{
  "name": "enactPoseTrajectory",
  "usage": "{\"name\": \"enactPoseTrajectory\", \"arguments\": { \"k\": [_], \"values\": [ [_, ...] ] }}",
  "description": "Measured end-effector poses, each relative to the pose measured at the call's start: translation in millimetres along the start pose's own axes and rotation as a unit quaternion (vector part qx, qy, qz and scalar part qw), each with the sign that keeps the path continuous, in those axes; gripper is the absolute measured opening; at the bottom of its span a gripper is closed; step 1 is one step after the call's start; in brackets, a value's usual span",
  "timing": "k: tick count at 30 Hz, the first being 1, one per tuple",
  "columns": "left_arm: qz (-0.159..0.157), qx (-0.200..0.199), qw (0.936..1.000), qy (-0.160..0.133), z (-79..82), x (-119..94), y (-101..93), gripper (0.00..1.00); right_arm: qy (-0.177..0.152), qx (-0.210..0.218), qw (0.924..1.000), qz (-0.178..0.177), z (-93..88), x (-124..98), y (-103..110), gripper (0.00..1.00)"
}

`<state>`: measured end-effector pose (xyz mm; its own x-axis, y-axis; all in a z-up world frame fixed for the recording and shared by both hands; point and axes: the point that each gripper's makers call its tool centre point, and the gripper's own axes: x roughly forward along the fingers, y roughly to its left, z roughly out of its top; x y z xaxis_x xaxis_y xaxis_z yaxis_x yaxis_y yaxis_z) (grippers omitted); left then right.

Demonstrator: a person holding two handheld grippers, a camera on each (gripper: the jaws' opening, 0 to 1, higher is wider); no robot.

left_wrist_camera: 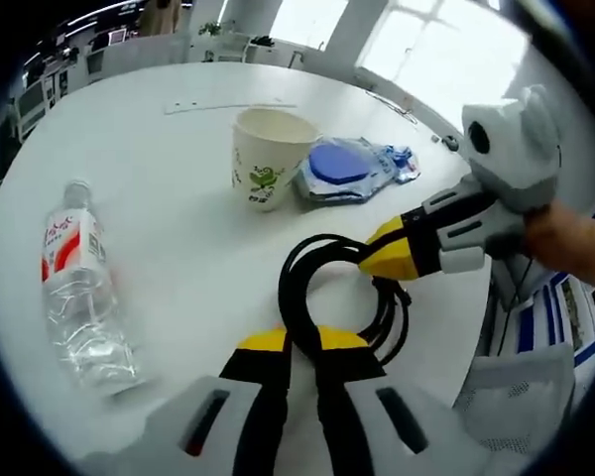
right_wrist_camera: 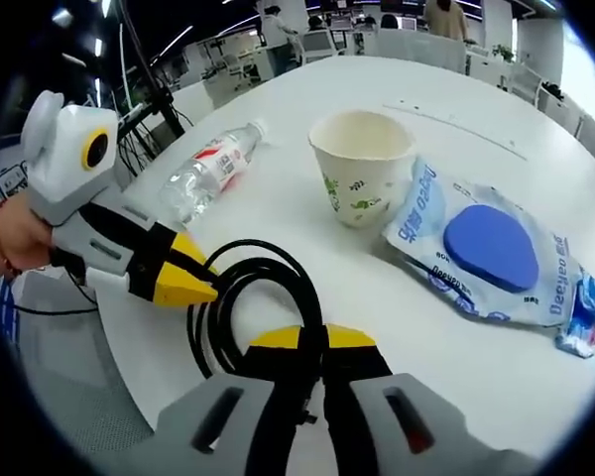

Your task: Arrange the tabletop items into an orderly group along one side of the table until the central work area is clear of visible clutter.

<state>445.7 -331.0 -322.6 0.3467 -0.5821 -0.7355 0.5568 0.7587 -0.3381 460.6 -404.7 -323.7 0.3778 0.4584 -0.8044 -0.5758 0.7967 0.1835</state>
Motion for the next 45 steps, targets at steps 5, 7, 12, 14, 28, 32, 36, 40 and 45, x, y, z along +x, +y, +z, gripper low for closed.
{"name": "enactPoseTrajectory", "arguments": {
  "k": [5, 7, 12, 14, 28, 32, 36, 40, 45],
  "values": [
    [-0.009, 0.005, 0.9999, -0.003, 6.5, 1, -10.7, 0.05, -0.005, 0.004, 1.0000, -0.005, -1.7, -11, -6, 0.03],
    [-0.012, 0.009, 0.9999, -0.004, 9.6, 2, -15.4, 0.05, -0.007, 0.005, 0.9999, -0.008, -2.3, -15, -9, 0.03],
    [-0.024, 0.018, 0.9995, -0.007, 18.3, 6, -30.6, 0.05, -0.011, 0.007, 0.9998, -0.018, -5.4, -28, -21, 0.03],
    [-0.027, 0.023, 0.9993, -0.009, 22.8, 8, -36.4, 0.05, -0.015, 0.010, 0.9996, -0.021, -6.3, -34, -26, 0.03],
    [-0.052, 0.047, 0.9974, -0.017, 51.2, 33, -81.2, 0.05, -0.025, 0.023, 0.9982, -0.050, -19.6, -72, -69, 0.03],
    [-0.060, 0.053, 0.9966, -0.018, 59.7, 42, -94.3, 0.05, -0.027, 0.029, 0.9976, -0.057, -24.5, -82, -84, 0.03],
    [-0.068, 0.057, 0.9959, -0.018, 66.7, 51, -106.3, 0.05, -0.027, 0.030, 0.9970, -0.067, -28.5, -91, -96, 0.03],
    [-0.074, 0.063, 0.9951, -0.019, 75.0, 62, -118.8, 0.05, -0.027, 0.034, 0.9963, -0.075, -33.5, -100, -112, 0.03],
    [-0.084, 0.063, 0.9942, -0.022, 85.5, 77, -134.0, 0.05, -0.026, 0.036, 0.9953, -0.086, -39.4, -110, -133, 0.03]
  ]
}}
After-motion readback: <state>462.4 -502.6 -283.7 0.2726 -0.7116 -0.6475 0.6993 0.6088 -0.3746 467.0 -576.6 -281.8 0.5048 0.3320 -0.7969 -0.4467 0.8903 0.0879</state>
